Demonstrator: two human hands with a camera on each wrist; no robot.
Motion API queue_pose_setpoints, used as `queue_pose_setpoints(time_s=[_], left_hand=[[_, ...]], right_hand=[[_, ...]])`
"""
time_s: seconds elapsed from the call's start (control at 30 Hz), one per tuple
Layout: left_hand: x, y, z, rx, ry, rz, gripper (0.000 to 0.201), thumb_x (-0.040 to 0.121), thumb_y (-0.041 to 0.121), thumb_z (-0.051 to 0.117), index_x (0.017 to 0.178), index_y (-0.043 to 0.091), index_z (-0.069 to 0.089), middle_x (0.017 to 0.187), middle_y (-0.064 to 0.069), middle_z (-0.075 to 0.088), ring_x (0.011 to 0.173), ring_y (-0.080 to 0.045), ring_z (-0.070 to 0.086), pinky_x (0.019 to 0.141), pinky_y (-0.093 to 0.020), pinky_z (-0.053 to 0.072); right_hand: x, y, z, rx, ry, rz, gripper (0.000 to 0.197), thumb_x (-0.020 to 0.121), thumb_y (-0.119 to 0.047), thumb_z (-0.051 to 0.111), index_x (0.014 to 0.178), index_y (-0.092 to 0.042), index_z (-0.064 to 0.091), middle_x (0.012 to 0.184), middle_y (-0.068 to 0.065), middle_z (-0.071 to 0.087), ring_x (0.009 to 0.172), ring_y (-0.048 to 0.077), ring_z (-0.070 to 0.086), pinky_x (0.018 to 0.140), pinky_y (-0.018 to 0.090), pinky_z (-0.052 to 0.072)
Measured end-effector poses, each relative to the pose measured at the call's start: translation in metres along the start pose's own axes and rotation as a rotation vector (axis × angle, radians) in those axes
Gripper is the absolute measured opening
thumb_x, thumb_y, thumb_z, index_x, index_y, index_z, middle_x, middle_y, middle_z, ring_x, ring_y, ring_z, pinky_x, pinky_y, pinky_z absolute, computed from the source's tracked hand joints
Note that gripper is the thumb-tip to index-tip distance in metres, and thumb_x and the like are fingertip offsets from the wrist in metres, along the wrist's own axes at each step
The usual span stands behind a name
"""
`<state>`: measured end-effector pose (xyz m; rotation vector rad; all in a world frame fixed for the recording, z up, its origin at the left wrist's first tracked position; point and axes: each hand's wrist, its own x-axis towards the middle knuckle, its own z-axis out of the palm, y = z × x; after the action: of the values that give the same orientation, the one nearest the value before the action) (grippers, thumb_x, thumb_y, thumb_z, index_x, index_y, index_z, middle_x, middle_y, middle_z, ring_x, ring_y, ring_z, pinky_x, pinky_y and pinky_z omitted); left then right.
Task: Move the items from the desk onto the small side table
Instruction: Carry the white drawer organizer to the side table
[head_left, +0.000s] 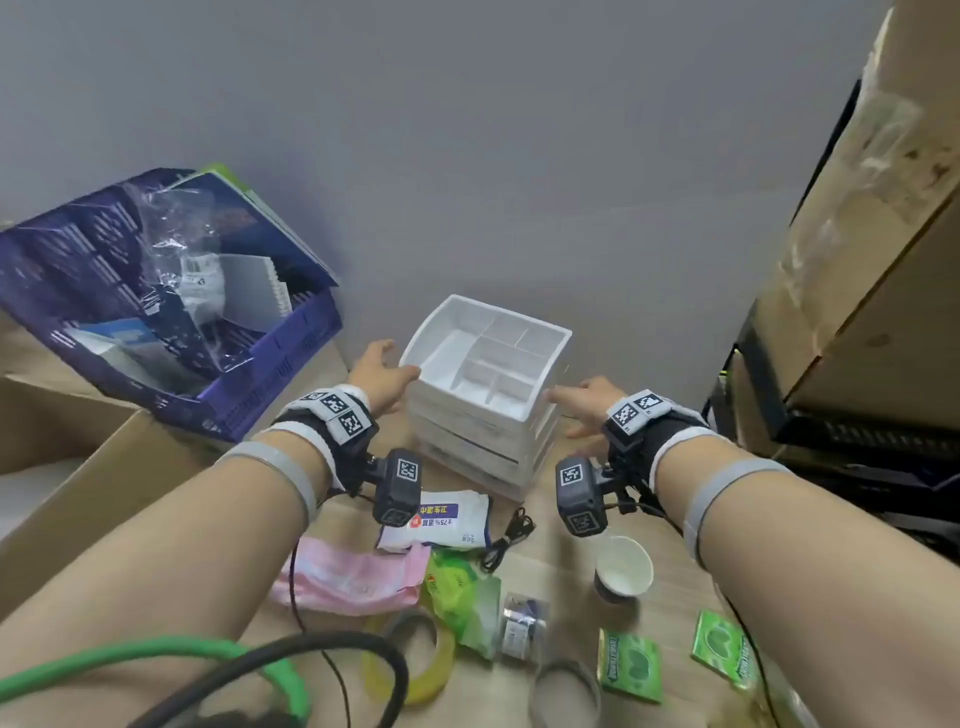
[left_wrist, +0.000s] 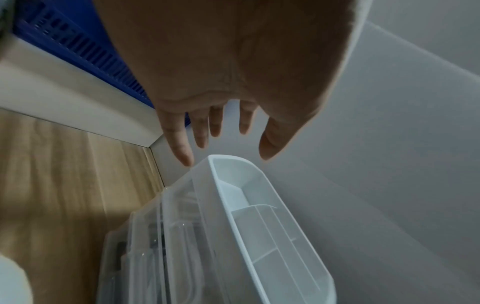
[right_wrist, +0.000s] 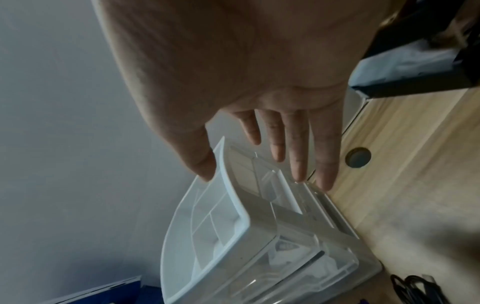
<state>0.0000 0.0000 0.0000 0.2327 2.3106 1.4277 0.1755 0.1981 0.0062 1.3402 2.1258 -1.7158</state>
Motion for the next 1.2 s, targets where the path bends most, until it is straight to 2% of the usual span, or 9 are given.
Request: queue_pose_setpoints(time_s=[0.2,0.27,0.37,0.47,0.57,0.73,0.93,1.1,1.2], left_hand=[[0.051,0.002,0.016,0.071,0.008,-0.071,0.078,0.095,0.023,0.062,0.158,0.025,0.015,0.159,-0.009,0.031,0.133,-0.034,0.045,0.094,-0.044,0.049],[0.058,0.001,0.022,0.08,-0.014,-0.081,0.069,0.096,0.022,0.06,0.155,0.02,0.025,0.146,-0.009,0.045,0.123,-0.033,0.051,0.097,-0.047,0.047],[0.064,-0.003,0.03,0.068,-0.016,-0.088,0.044,0.095,0.017,0.057,0.139,0.016,0.05,0.123,-0.007,0.058,0.1,-0.03,0.055,0.085,-0.047,0.051],[0.059,-0.002,0.033,0.058,0.035,-0.09,0.042,0.095,0.012,0.057,0.136,0.014,0.05,0.124,-0.009,0.055,0.101,-0.032,0.057,0.085,-0.054,0.058],[0.048,0.0,0.029,0.042,0.031,-0.06,0.039,0.094,0.012,0.059,0.132,0.013,0.047,0.125,-0.01,0.053,0.105,-0.036,0.06,0.08,-0.058,0.059],[0.007,0.024,0.006,-0.045,0.001,0.071,0.032,0.094,0.013,0.061,0.12,0.013,0.043,0.124,-0.013,0.05,0.104,-0.038,0.062,0.077,-0.062,0.058],[-0.072,0.07,-0.02,-0.032,-0.076,0.29,0.026,0.096,0.017,0.056,0.114,0.015,0.038,0.115,-0.011,0.049,0.1,-0.035,0.062,0.075,-0.058,0.061],[-0.136,0.102,-0.006,0.054,-0.129,0.476,0.016,0.099,0.018,0.048,0.11,0.012,0.039,0.118,-0.01,0.053,0.093,-0.033,0.064,0.049,-0.037,0.06],[-0.182,0.122,0.015,0.08,-0.21,0.547,0.015,0.098,0.021,0.048,0.109,0.013,0.041,0.116,-0.01,0.053,0.089,-0.032,0.065,0.046,-0.034,0.057]], right_hand=[[0.041,-0.01,0.019,-0.023,-0.064,0.042,0.066,0.09,-0.037,0.064,0.141,-0.005,0.035,0.124,0.02,0.057,0.096,0.032,0.069,0.066,0.048,0.061],[0.049,-0.008,0.024,0.027,-0.064,0.049,0.058,0.089,-0.033,0.064,0.133,-0.005,0.039,0.111,0.019,0.062,0.084,0.03,0.072,0.064,0.05,0.061],[0.052,-0.008,0.028,-0.02,-0.041,-0.031,0.035,0.09,-0.021,0.059,0.114,-0.004,0.04,0.09,0.013,0.066,0.068,0.029,0.071,0.05,0.037,0.06],[0.049,-0.01,0.03,0.043,-0.025,-0.062,0.019,0.09,-0.009,0.052,0.108,-0.003,0.051,0.086,0.017,0.064,0.076,0.042,0.072,0.063,0.05,0.062],[0.033,-0.009,0.025,0.135,-0.005,-0.073,0.015,0.092,-0.003,0.049,0.106,-0.008,0.049,0.092,0.019,0.059,0.077,0.042,0.068,0.057,0.047,0.061],[-0.019,-0.019,0.012,0.119,0.097,-0.239,0.022,0.092,-0.001,0.047,0.109,-0.015,0.048,0.108,0.019,0.062,0.078,0.04,0.065,0.052,0.044,0.06],[-0.129,-0.025,-0.012,0.172,0.23,-0.342,0.026,0.093,-0.005,0.05,0.115,-0.018,0.049,0.123,0.011,0.059,0.101,0.041,0.064,0.056,0.048,0.06],[-0.223,-0.007,-0.047,0.043,0.496,-0.346,0.021,0.09,-0.019,0.052,0.109,-0.013,0.061,0.102,0.007,0.068,0.081,0.033,0.071,0.051,0.038,0.061],[-0.277,0.02,-0.078,-0.075,0.657,-0.299,0.035,0.077,-0.035,0.052,0.097,-0.013,0.071,0.08,0.002,0.074,0.061,0.027,0.073,0.059,0.045,0.062]])
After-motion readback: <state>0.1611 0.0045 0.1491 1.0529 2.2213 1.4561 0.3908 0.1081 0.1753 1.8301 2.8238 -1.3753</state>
